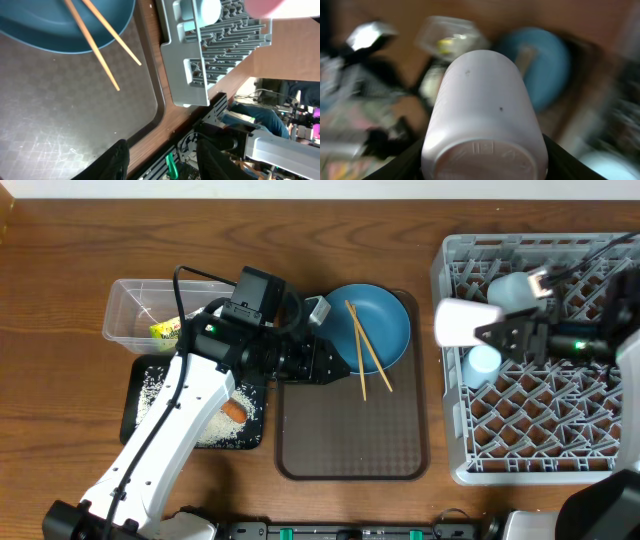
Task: Sort waste into correct bins and load items into the dishwasher rack
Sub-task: 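Carry the pink cup right into the dish rack with the right gripper, then lower the pink cup into the rack and open the right gripper, then raise the right gripper and move it left over the teal plate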
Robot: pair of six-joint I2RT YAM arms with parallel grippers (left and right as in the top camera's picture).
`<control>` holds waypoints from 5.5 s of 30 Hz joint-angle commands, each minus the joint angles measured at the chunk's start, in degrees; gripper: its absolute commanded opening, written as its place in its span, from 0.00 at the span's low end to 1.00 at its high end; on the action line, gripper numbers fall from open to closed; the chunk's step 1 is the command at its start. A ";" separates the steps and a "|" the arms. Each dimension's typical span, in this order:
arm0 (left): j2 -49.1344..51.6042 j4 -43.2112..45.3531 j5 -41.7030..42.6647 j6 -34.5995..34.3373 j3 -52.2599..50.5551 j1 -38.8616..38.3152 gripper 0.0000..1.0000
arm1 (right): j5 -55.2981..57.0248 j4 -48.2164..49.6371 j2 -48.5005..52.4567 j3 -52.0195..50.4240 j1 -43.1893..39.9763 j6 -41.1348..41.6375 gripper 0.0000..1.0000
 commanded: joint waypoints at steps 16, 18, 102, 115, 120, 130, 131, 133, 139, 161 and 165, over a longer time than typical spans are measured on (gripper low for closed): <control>-0.04 -2.47 -8.70 0.50 -0.44 0.07 0.50 | 49.79 6.25 -0.52 1.14 -3.58 38.42 0.01; 0.02 -2.49 -8.79 0.50 -0.76 0.00 0.50 | 52.11 6.32 -0.50 1.14 -3.26 39.63 0.01; 0.02 -2.49 -11.54 0.50 -1.07 -0.31 0.50 | 52.61 11.34 -0.35 -4.20 1.95 40.83 0.87; 0.02 -2.47 -12.68 0.50 -1.07 -0.31 0.84 | 41.20 12.46 -0.37 -4.17 7.58 36.61 0.81; 0.02 -2.49 -12.68 0.50 -1.07 -0.31 0.93 | 40.81 14.43 -0.37 -4.17 16.13 33.86 0.80; 0.02 -2.34 -30.99 0.50 -1.07 0.68 0.98 | 39.26 19.98 -0.37 -4.17 29.64 32.26 0.99; 0.04 -2.29 -32.65 0.52 -1.07 1.20 0.98 | 38.58 20.70 -0.37 -4.17 30.32 32.39 0.99; 0.04 -2.27 -34.56 0.52 -1.07 2.49 0.99 | 38.34 22.16 -0.35 -4.17 31.74 34.69 0.96; 0.17 -1.05 -35.39 0.50 -1.07 8.41 0.99 | 49.07 24.44 -0.22 -4.20 38.29 34.60 0.79; 0.17 -1.42 -35.36 0.50 -1.07 11.13 0.99 | 57.33 30.93 7.17 -5.03 48.24 35.50 0.45; 0.17 -1.42 -35.34 0.50 -1.07 11.13 1.00 | 56.89 32.35 11.91 -5.03 49.59 36.63 0.46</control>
